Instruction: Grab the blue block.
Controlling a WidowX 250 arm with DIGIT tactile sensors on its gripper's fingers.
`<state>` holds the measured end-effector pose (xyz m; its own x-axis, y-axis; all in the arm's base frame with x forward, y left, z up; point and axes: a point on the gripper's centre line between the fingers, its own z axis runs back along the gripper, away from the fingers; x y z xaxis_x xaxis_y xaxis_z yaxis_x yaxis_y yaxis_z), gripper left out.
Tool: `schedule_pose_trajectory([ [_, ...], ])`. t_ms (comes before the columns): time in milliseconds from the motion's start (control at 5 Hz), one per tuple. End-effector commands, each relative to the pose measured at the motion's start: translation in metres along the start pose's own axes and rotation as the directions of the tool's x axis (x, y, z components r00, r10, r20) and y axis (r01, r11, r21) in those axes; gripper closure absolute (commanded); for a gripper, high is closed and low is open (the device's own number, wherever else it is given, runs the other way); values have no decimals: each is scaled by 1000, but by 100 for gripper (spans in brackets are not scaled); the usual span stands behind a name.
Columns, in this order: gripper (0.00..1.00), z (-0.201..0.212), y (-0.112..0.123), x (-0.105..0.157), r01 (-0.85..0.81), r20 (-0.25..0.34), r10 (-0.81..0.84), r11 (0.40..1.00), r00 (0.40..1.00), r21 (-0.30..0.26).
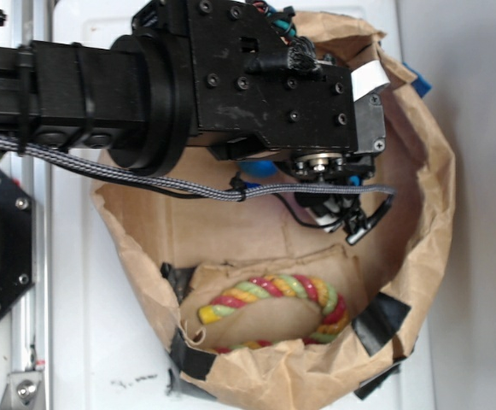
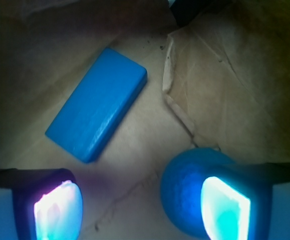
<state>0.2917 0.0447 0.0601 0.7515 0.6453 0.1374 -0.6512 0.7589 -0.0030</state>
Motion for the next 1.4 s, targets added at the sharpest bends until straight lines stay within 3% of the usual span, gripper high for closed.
schedule_pose_trajectory([
  [0,0,12,-16,17,-27,49,33,993,998,-114],
  [400,0,16,-32,10,-13,16,17,981,1000,-195],
  [1200,0,14,-37,6,13,14,-11,985,1000,-175],
])
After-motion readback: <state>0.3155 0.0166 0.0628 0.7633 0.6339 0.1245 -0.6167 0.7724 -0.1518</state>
